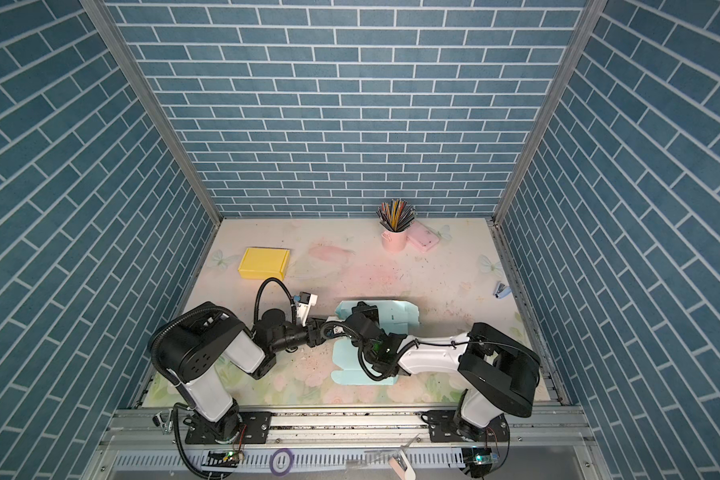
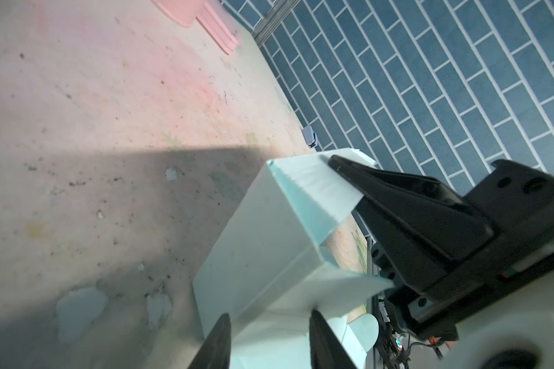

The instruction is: Fold the paper box

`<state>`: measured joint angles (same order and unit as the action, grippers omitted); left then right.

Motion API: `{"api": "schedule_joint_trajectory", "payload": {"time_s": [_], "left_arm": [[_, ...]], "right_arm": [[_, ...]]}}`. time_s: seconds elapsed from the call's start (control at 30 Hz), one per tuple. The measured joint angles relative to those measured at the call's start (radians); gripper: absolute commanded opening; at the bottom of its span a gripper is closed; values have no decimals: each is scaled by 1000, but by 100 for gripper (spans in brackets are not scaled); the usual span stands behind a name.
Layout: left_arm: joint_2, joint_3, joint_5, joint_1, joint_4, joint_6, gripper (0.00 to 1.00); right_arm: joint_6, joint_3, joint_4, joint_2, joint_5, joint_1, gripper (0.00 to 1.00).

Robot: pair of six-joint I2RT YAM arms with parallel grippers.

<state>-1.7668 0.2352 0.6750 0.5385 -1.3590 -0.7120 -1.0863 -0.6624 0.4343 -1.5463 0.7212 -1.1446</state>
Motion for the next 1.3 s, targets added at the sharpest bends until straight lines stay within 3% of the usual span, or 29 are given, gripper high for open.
{"api": "schedule_joint_trajectory", "payload": {"time_s": [0.63, 0.97, 1.2, 1.3], "left_arm": [[-37, 41, -114, 37, 40, 175, 50], [-56, 41, -214, 88, 2, 287, 35], [-21, 27, -343, 135, 29, 338, 25], [-21, 19, -412, 162, 26, 364, 21]], "right_arm": [[70, -12, -39, -5, 59, -73, 0], [192, -62, -170, -10, 114, -109, 0], [276, -66, -227, -13, 159, -137, 10], [330, -72, -271, -13, 159, -158, 26]]}}
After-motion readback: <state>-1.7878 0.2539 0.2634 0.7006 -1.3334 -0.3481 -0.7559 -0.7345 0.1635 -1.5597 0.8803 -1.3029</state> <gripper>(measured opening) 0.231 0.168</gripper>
